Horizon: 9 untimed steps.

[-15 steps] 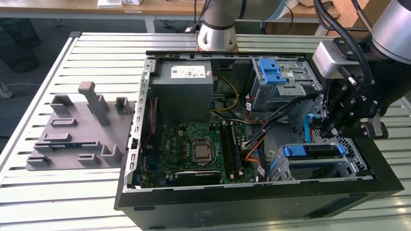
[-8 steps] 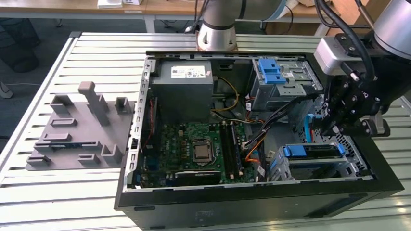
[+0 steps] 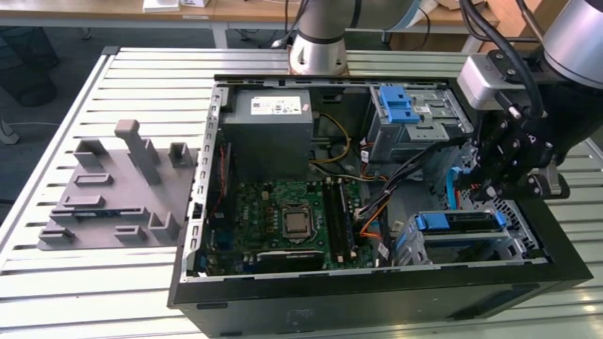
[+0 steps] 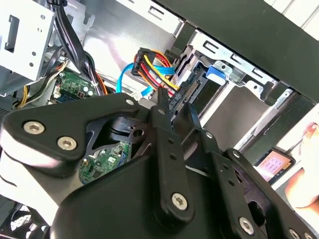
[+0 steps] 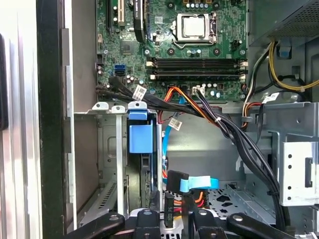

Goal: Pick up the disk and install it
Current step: 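Insert the first disk wire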

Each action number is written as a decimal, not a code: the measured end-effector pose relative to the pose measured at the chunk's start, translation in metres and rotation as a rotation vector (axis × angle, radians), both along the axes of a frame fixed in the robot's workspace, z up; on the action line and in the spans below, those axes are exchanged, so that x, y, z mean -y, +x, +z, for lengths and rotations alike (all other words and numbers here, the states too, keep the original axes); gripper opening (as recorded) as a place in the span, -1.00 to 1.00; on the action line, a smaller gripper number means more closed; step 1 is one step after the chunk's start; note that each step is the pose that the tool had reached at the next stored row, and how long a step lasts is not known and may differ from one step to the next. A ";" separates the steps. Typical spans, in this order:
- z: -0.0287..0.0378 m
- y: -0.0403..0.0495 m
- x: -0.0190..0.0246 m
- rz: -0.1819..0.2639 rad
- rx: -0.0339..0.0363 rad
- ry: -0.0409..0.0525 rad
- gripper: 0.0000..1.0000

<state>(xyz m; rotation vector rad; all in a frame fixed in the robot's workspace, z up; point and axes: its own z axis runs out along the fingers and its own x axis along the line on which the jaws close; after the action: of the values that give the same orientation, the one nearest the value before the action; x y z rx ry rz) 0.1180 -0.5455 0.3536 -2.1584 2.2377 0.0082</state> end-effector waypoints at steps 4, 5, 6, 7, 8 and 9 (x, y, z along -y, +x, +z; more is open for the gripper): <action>-0.0032 0.0000 0.0000 0.000 0.0013 -0.0002 -0.40; -0.0038 0.0000 0.0000 0.000 0.0014 -0.0001 -0.53; -0.0041 0.0000 0.0000 0.000 0.0014 0.0000 -0.65; -0.0042 0.0000 0.0000 0.000 0.0014 0.0001 -0.67; -0.0042 0.0000 0.0000 0.000 0.0014 0.0002 -0.67; -0.0042 0.0000 0.0000 0.000 0.0014 0.0003 -0.67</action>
<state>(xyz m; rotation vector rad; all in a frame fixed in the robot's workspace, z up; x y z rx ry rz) 0.1180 -0.5455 0.3494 -2.1575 2.2369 0.0070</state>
